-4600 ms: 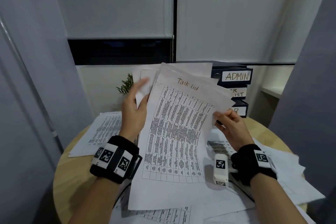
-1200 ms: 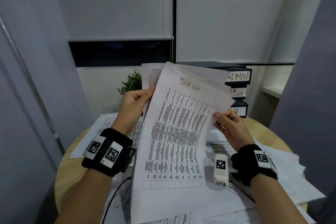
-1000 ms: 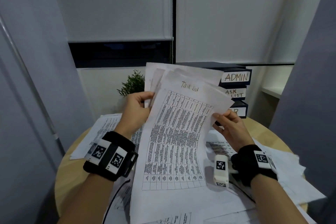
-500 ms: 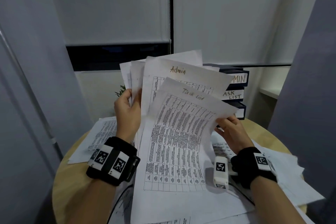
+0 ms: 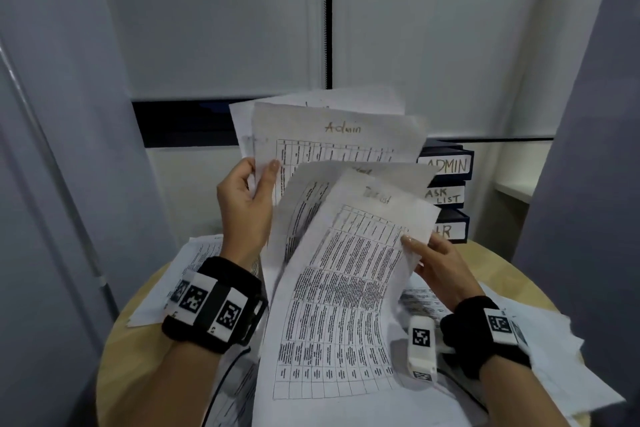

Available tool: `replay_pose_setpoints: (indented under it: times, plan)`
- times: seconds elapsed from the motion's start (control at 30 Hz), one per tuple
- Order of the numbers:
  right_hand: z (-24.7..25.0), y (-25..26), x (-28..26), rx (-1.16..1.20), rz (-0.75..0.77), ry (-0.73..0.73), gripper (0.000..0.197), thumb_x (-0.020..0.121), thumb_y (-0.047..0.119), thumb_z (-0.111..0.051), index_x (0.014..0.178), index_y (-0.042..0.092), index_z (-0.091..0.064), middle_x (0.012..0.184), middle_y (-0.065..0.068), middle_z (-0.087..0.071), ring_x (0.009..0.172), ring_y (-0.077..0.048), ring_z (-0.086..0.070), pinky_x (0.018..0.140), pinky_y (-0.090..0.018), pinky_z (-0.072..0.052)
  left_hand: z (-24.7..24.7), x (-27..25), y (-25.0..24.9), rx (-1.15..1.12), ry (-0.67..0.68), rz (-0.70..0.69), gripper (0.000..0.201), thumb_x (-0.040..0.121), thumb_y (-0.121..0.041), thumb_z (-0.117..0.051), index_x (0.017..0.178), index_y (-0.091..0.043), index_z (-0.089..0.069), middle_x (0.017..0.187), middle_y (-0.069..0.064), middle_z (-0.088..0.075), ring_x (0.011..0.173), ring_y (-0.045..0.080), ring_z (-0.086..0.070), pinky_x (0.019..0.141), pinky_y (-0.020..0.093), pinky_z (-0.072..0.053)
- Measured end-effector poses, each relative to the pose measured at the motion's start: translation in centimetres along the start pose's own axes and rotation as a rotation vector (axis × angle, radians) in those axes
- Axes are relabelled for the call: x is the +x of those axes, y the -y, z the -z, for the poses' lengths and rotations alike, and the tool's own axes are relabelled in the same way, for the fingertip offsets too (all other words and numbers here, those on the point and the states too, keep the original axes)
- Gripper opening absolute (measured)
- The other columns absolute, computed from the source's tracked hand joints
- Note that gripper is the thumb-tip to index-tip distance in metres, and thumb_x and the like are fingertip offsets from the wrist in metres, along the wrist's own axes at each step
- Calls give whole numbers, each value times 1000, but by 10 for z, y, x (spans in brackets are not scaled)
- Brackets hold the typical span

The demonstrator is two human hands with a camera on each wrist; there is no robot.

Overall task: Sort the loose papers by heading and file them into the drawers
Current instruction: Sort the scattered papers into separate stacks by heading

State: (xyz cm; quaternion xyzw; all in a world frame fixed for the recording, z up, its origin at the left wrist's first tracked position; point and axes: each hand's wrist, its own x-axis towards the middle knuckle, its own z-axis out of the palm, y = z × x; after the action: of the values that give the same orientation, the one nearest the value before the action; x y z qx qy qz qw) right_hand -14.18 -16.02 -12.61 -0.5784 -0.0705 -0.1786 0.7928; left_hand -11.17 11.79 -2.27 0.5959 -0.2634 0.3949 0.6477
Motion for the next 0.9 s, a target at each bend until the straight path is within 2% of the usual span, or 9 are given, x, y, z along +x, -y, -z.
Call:
replay_pose_setpoints:
  times: [0.1, 0.23, 0.33, 0.4, 0.53, 0.67, 0.73, 0.8, 0.9]
  plan:
    - [-4, 3, -2, 1, 21, -55, 53, 56, 36, -85, 96, 5, -73, 99, -11, -74, 84, -19, -69, 67, -24, -57, 2, -5, 7, -2, 74, 54, 34, 95, -28, -56, 74, -1, -52, 69, 11, -47, 66, 21, -44, 64, 33, -40]
    - [-6, 6, -4, 12, 46, -116, 39, 60, 32, -77, 90, 8, -73, 93, -8, -75, 78, -16, -70, 63, -23, -57, 0, -15, 2, -94, 195, 180, 34, 91, -36, -52, 110, -10, -63, 99, -2, -71, 92, 10, -68, 75, 21, -54]
    - [-7, 8, -5, 4, 53, -138, 34, 64, 29, -77, 88, 5, -72, 88, -6, -75, 74, -16, -69, 62, -24, -56, -1, -19, 4, -106, 309, 212, 49, 74, -55, -53, 108, -20, -60, 92, -14, -72, 88, 2, -69, 70, 16, -54]
    - [-8, 9, -5, 2, 51, -159, 23, 73, 22, -73, 88, 5, -71, 85, -5, -75, 73, -15, -69, 62, -24, -56, -2, -21, 9, -63, 352, 208, 47, 76, -54, -58, 108, -20, -60, 94, -14, -72, 89, 4, -69, 72, 17, -55]
    - [-2, 6, -2, -43, 84, -323, 9, 86, 12, -68, 94, 11, -71, 82, 1, -75, 71, -11, -69, 61, -23, -55, -6, -23, 15, -9, 158, 164, 12, 94, -10, -56, 97, -13, -67, 85, -10, -72, 81, 2, -68, 71, 19, -55]
    - [16, -5, 2, -452, 13, -619, 25, 84, 4, -65, 65, 12, -51, 62, -1, -52, 57, -16, -45, 54, -24, -34, 5, -5, 21, 139, -246, 65, 19, 93, -7, -58, 97, 9, -67, 93, 18, -69, 85, 9, -64, 88, 22, -51]
    - [21, -9, 4, -605, -119, -564, 10, 81, 3, -64, 74, 7, -58, 74, -9, -56, 65, -21, -48, 61, -28, -38, 16, 11, 17, 197, -346, -55, 25, 93, -10, -57, 92, 13, -65, 84, 21, -66, 77, -2, -59, 80, 11, -45]
    - [19, -9, 6, -747, -236, -455, 11, 82, 1, -63, 92, 4, -62, 88, -12, -59, 79, -26, -55, 68, -33, -44, 24, 25, 5, 248, -383, -192, 25, 94, -13, -55, 89, 8, -66, 78, 6, -60, 69, -18, -51, 73, 5, -40]
    - [7, 4, 8, -990, -311, -297, 11, 85, 0, -57, 96, 5, -59, 97, -16, -59, 89, -29, -57, 74, -39, -49, 33, 45, -15, 275, -406, -385, 30, 97, -18, -53, 86, 7, -66, 78, -1, -57, 71, -20, -48, 73, 5, -37]
